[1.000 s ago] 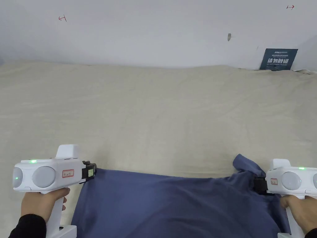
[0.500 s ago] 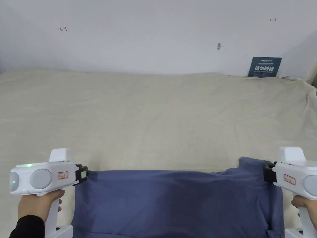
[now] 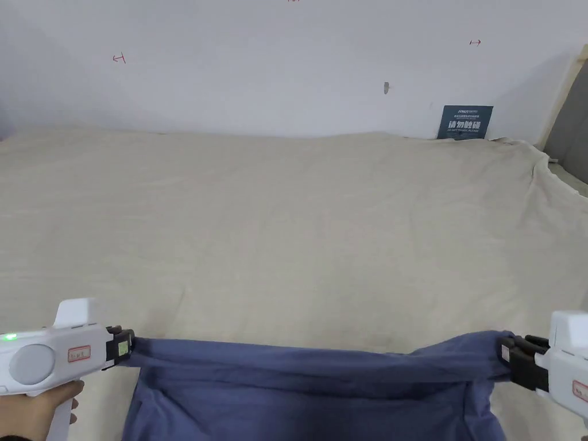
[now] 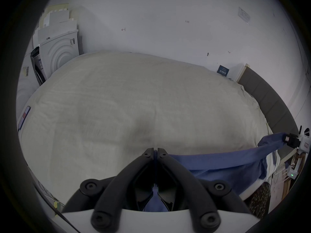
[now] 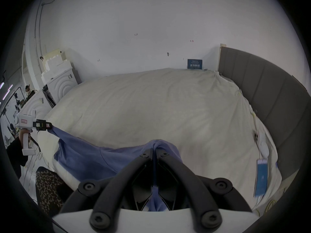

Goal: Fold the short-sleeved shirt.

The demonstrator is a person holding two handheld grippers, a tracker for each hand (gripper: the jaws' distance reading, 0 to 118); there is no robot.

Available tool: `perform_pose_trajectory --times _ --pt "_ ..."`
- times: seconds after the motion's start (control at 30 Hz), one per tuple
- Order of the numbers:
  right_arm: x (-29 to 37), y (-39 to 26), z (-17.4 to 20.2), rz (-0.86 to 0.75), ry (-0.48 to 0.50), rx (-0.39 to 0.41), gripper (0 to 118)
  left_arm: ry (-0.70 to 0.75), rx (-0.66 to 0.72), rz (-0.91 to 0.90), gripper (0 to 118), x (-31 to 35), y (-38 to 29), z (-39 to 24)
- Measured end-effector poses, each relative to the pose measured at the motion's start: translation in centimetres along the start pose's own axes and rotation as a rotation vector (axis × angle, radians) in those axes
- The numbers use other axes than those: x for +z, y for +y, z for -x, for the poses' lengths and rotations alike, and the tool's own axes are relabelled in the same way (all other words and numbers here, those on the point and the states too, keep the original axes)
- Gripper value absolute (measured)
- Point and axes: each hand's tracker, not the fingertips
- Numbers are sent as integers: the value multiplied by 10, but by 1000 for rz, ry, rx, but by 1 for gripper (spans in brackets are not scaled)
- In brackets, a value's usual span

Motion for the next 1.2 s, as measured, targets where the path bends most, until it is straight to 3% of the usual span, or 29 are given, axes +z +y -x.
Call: perform_pose_trajectory --times 0.37,0.73,0.8,0.87,0.9,0.93,1.03,1.2 --pt "-18 -102 -5 144 -83 -116 0 44 -2 106 0 -13 -89 14" --pt "-46 -128 -4 214 -166 -184 2 89 -18 151 3 -30 -122 11" --pt "-37 -123 2 207 -155 -182 12 94 28 147 24 -27 -117 11" --pt "-26 -114 8 192 -171 -167 57 93 82 149 67 -18 -111 9" --pt "-18 -107 11 172 -175 -157 74 88 109 140 95 -13 -107 9" --pt "-9 -99 15 128 -169 -144 83 73 134 117 107 -7 -103 8" --pt "18 -67 28 -2 -155 -121 83 1 163 -54 110 24 -87 -1" --pt "57 -10 64 -204 -116 -58 83 3 74 -279 111 69 -47 -28"
